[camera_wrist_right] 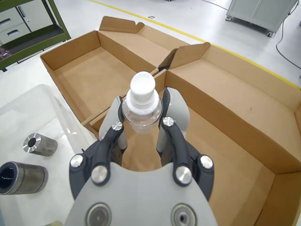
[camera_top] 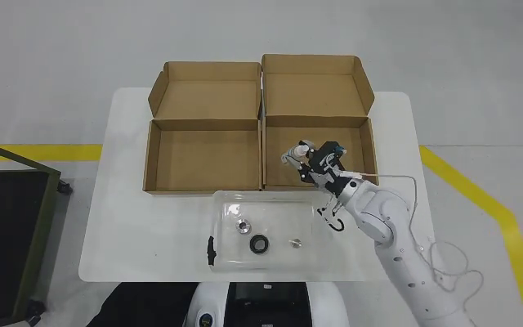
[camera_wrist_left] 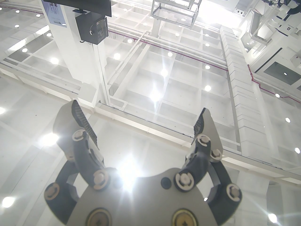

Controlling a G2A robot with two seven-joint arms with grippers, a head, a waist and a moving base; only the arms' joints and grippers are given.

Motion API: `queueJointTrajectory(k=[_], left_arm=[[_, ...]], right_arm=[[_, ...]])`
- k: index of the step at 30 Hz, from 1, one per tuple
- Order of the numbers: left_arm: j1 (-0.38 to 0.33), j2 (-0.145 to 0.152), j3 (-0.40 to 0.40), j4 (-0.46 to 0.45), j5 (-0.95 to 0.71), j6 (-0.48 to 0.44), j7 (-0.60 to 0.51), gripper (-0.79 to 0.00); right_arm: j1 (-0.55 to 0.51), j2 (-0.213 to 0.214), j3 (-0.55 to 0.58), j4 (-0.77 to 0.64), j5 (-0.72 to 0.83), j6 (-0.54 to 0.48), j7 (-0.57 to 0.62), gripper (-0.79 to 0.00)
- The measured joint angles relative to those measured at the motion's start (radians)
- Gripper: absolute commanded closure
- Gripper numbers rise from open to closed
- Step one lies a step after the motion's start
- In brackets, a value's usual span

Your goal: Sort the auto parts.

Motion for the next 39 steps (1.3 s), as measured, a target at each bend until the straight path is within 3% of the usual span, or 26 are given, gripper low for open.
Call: queueJointTrajectory(k=[7, 11, 15, 21, 25, 28, 39], left_arm=[[0.0, 0.0, 0.0, 0.0, 0.0, 0.0, 0.0, -0.785], [0.0, 0.0, 0.0, 0.0, 0.0, 0.0, 0.0, -0.785], [0.0, 0.0, 0.0, 0.0, 0.0, 0.0, 0.0, -0.785], [0.0, 0.0, 0.0, 0.0, 0.0, 0.0, 0.0, -0.785], [0.0, 0.0, 0.0, 0.0, 0.0, 0.0, 0.0, -0.785], [0.0, 0.0, 0.0, 0.0, 0.0, 0.0, 0.0, -0.785], [0.0, 0.0, 0.0, 0.0, 0.0, 0.0, 0.0, -0.785]], right_arm=[[0.052, -0.01, -0.044, 0.023, -0.009, 0.054, 0.093, 0.0], [0.07, -0.015, -0.067, 0.038, -0.013, 0.06, 0.123, -0.08], [0.088, -0.021, -0.091, 0.073, -0.012, 0.065, 0.128, -0.111], [0.11, -0.026, -0.109, 0.1, -0.023, 0.073, 0.143, -0.489], [0.116, -0.028, -0.112, 0.112, -0.015, 0.07, 0.146, -0.625], [0.113, -0.028, -0.112, 0.104, -0.013, 0.066, 0.146, -0.785], [-0.017, -0.001, -0.045, -0.15, -0.057, -0.011, 0.193, -0.785]])
